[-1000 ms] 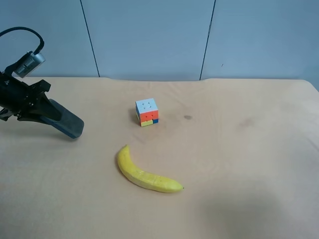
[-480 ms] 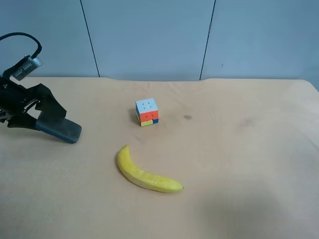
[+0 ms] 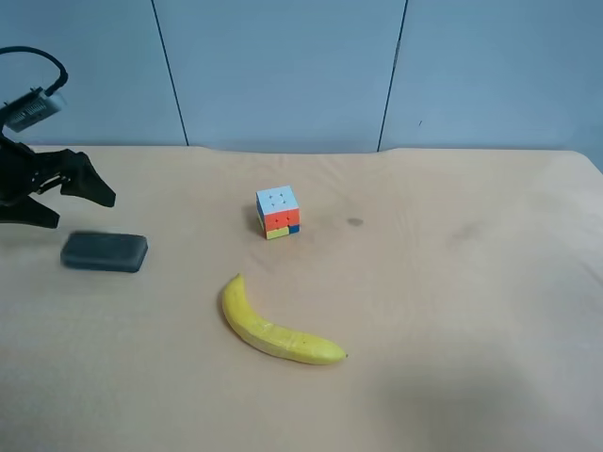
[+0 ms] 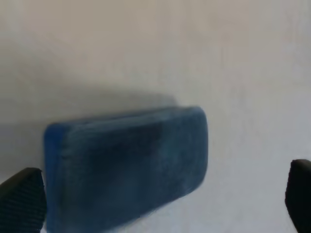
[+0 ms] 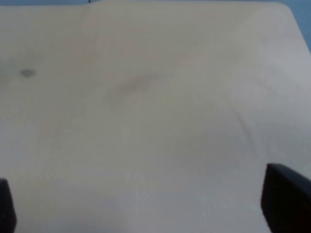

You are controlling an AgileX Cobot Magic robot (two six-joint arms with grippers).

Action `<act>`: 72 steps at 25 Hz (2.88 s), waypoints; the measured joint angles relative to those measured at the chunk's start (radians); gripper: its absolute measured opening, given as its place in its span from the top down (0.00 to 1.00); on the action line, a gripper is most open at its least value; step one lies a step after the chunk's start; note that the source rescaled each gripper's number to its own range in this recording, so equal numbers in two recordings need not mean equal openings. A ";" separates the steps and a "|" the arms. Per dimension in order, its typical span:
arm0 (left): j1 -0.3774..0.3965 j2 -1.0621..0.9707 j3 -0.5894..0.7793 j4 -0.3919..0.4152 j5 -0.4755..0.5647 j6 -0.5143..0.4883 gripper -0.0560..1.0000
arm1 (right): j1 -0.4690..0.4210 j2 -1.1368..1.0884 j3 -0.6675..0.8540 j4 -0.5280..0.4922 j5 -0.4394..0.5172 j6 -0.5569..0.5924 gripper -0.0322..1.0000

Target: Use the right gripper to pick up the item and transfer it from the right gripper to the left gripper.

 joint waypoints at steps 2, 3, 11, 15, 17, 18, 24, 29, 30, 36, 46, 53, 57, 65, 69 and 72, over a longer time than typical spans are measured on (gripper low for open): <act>0.000 -0.046 0.000 0.015 0.000 -0.012 0.01 | 0.000 0.000 0.000 0.000 0.000 0.000 0.01; 0.000 -0.074 0.000 0.028 0.004 -0.019 0.01 | 0.000 0.000 0.000 0.000 0.000 0.000 0.01; 0.000 -0.361 0.000 0.120 0.130 -0.107 0.01 | 0.000 0.000 0.000 0.000 0.000 0.000 0.01; 0.000 -0.550 0.000 0.194 0.181 -0.173 0.00 | 0.000 0.000 0.000 0.000 0.000 0.000 0.01; 0.000 -0.643 0.000 0.247 0.204 -0.217 0.00 | 0.000 0.000 0.000 0.000 0.000 0.000 0.01; 0.000 -0.689 0.000 0.280 0.219 -0.245 0.00 | 0.000 0.000 0.000 0.000 0.000 0.000 0.01; 0.000 -0.901 0.000 0.449 0.326 -0.461 0.00 | 0.000 0.000 0.000 0.000 0.000 0.000 0.01; -0.043 -1.025 0.001 0.494 0.432 -0.550 0.00 | 0.000 0.000 0.000 0.000 0.000 0.000 0.01; -0.055 -1.055 0.006 0.498 0.454 -0.554 0.00 | 0.000 0.000 0.000 0.000 0.000 0.000 0.01; -0.080 -1.289 0.145 0.521 0.510 -0.572 0.00 | 0.000 0.000 0.000 0.000 0.000 0.000 0.01; -0.095 -1.598 0.339 0.595 0.512 -0.594 0.00 | 0.000 0.000 0.000 0.000 0.000 0.000 0.01; -0.183 -1.618 0.385 0.608 0.510 -0.597 0.00 | 0.000 0.000 0.000 0.000 0.000 0.000 0.01; -0.228 -1.618 0.387 0.614 0.490 -0.599 0.00 | 0.000 0.000 0.000 0.000 0.000 0.000 0.01; -0.238 -1.706 0.458 0.632 0.461 -0.631 0.00 | 0.000 0.000 0.000 0.000 0.000 0.000 0.01; -0.238 -1.731 0.469 0.666 0.433 -0.635 0.00 | 0.000 0.000 0.000 0.000 0.000 0.000 0.01; -0.238 -1.733 0.488 0.693 0.400 -0.642 0.00 | 0.000 0.000 0.000 0.000 0.000 0.000 0.01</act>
